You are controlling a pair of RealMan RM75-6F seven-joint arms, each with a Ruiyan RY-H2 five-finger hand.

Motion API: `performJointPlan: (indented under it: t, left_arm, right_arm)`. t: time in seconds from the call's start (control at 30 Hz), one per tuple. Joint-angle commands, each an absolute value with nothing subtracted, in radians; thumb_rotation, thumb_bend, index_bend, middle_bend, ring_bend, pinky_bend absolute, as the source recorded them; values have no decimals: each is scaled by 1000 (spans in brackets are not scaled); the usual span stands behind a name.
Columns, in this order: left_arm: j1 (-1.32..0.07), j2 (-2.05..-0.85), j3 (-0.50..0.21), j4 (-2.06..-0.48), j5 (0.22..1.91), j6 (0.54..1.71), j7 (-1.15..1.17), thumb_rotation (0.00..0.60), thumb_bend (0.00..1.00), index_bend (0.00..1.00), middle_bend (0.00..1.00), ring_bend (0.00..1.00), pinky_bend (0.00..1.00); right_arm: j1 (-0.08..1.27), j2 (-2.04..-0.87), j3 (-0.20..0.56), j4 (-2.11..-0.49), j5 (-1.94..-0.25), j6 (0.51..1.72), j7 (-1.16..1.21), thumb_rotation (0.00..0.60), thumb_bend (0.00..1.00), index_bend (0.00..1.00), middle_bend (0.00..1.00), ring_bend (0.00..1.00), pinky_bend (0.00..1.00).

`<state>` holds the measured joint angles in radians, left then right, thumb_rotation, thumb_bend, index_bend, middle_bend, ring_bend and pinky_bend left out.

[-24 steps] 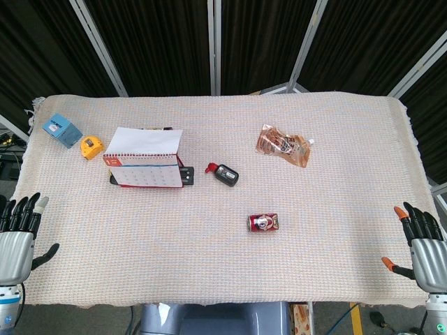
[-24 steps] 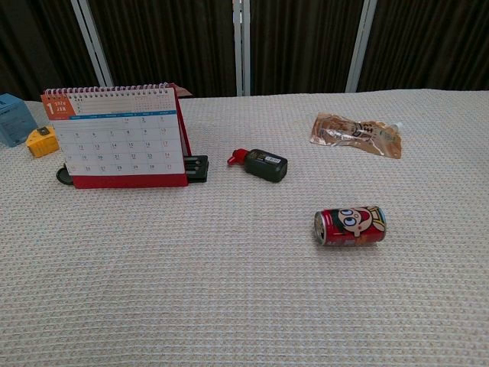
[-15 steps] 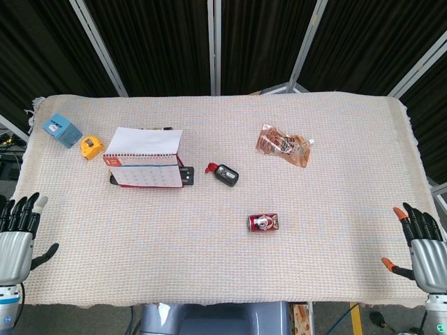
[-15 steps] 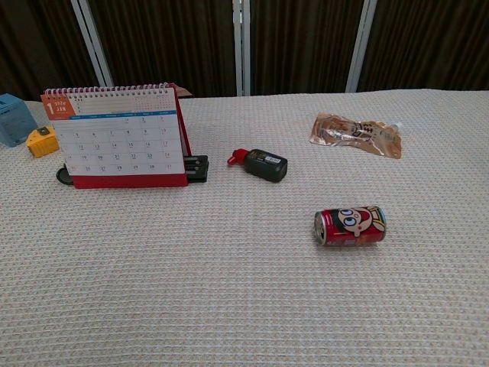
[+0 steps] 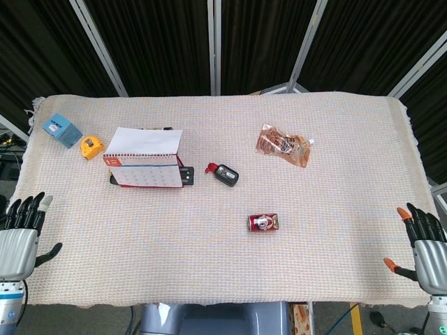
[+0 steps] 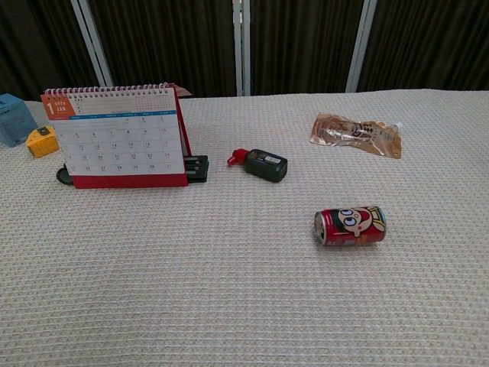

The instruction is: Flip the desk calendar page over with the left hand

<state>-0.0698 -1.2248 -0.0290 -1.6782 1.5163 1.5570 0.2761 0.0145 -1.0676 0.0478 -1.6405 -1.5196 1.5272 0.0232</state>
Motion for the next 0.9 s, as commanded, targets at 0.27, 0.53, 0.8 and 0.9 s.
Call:
performJointPlan:
  t: [0.27,0.53,0.8,0.9]
  left_arm:
    - [-118,-1249,-97,-1771,1335,1405,88,600,759,0,638,624,523]
    - [-231,-1256,-190,-1809,1054,1149,6,600,841,0,678,664,550]
    - [-350,-1257,-275,-1803,782,923,-48,600,862,0,683,668,556]
    - [-388,-1257,-285,-1789,715,868,-49,600,862,0,683,669,556]
  right_arm:
    - [18,-1066,46,-1643,-1523,1521,31,600,18,0,0,0,0]
    - [24,-1066,46,-1644,-1523,1509,34,600,18,0,0,0,0]
    - [24,-1061,47,-1646,-1521,1509,46,600,18,0,0,0,0]
    - [23,-1057,48,-1649,-1523,1513,51,600,17,0,0,0,0]
